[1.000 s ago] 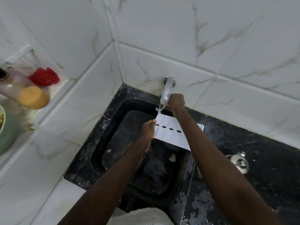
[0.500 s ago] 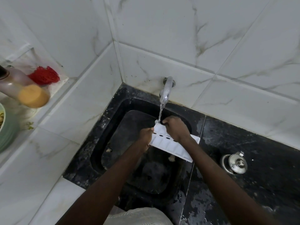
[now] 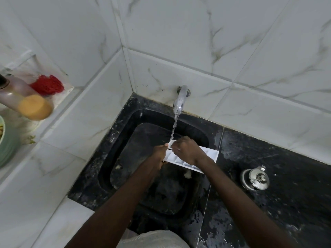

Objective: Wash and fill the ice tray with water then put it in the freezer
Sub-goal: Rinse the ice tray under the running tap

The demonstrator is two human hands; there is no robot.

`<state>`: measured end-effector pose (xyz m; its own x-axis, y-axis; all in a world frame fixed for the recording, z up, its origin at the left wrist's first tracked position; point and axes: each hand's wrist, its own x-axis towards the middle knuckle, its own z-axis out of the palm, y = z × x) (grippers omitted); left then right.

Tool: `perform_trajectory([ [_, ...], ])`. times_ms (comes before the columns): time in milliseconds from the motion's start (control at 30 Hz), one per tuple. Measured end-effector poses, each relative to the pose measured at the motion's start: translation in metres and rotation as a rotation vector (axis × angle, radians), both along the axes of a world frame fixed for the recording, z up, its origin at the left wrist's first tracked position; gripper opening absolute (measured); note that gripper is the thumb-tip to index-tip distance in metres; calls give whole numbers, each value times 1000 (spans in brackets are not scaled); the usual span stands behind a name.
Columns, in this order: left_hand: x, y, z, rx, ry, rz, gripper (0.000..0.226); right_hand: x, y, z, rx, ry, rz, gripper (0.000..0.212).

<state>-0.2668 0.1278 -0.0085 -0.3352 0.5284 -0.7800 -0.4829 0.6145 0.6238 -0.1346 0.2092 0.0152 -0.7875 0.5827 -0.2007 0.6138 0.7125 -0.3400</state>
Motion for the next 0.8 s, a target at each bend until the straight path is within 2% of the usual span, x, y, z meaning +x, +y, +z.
perform_trajectory([
  [100,-4,7,0,84,198,13,31,-9,-4,2,40,-11,-31,43],
  [267,-14,0,3,136,379,-6,28,-8,4,8,73,18,54,54],
  [400,-10,1,6,157,428,-11,27,-20,-1,14,90,18,-10,64],
  [567,-17,-6,2,169,453,-17,29,-13,5,14,30,51,30,50],
  [700,-11,-4,6,184,484,-15,28,-21,-5,17,46,14,-1,59],
  [800,-18,-9,0,169,464,-18,27,-17,-8,7,-48,64,21,54],
])
